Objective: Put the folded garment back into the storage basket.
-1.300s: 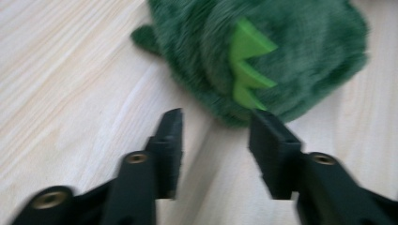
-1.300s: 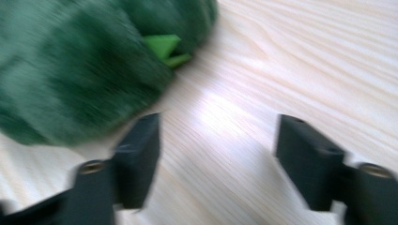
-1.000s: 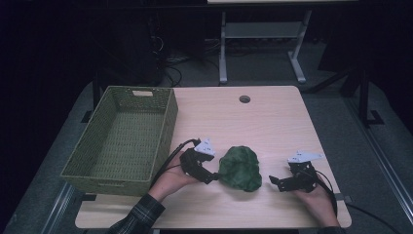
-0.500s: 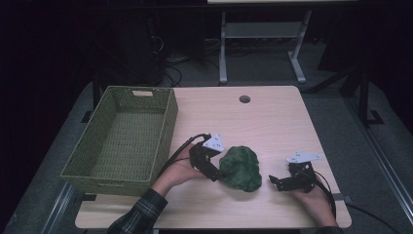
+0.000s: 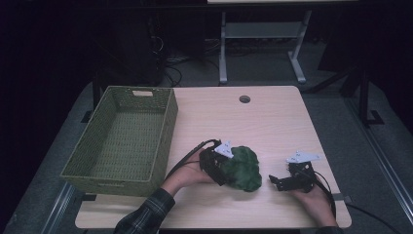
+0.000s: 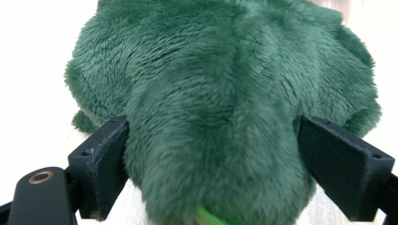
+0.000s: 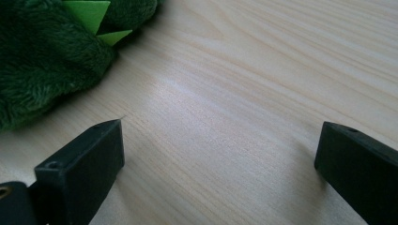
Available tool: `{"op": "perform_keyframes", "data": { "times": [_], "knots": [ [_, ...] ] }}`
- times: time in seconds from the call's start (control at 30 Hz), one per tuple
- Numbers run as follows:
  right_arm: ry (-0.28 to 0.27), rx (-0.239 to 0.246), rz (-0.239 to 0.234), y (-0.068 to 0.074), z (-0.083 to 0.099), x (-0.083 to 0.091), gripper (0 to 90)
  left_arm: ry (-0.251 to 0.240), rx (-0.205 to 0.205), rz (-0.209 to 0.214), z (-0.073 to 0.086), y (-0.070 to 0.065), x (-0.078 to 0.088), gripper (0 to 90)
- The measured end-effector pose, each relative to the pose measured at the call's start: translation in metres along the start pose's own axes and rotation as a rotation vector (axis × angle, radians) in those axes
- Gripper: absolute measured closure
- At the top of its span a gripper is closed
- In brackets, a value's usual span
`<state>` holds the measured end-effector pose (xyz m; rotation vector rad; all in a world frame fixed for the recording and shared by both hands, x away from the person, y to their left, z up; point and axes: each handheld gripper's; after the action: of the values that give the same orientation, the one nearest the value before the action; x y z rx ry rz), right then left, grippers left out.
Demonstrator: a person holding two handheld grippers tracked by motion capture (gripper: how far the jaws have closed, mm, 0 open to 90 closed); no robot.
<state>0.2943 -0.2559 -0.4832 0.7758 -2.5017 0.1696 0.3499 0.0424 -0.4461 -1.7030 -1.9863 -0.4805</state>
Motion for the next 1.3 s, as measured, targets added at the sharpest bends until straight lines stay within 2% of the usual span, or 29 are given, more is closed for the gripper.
{"op": "perform_keyframes", "data": {
  "times": [0.33, 0.6, 0.73, 0.93, 1.07, 1.3],
  "knots": [
    [0.000, 0.000, 0.000, 0.000, 0.000, 0.000, 1.5, 0.029, 0.000, -0.004, 0.009, 0.001, -0.010, 12.9],
    [0.000, -0.001, 0.002, 0.000, 0.000, 0.000, 1.5, 0.060, 0.012, 0.013, 0.013, 0.003, -0.013, 13.9],
    [0.000, -0.001, 0.003, 0.000, 0.000, 0.000, 1.5, 0.063, 0.004, 0.015, 0.013, 0.004, -0.013, 14.6],
    [0.000, -0.002, 0.003, 0.000, 0.000, 0.000, 1.5, 0.065, -0.016, 0.025, 0.010, 0.003, -0.011, 30.9],
    [0.000, -0.002, 0.003, 0.000, 0.000, 0.000, 1.5, 0.070, -0.011, 0.028, 0.009, 0.001, -0.009, 45.6],
    [0.000, -0.002, 0.004, 0.001, 0.000, 0.000, 1.6, 0.097, 0.010, 0.036, 0.005, 0.000, -0.008, 64.0]
  ]
}}
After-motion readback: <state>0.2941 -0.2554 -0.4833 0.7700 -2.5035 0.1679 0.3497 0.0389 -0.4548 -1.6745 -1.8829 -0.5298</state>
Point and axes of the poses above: each handheld gripper's, and its own axes: x roughly backward along the jaws, z roughly out of its underside, y roughly to its left, and after that the axes turned 15 degrees about -y, right-handed
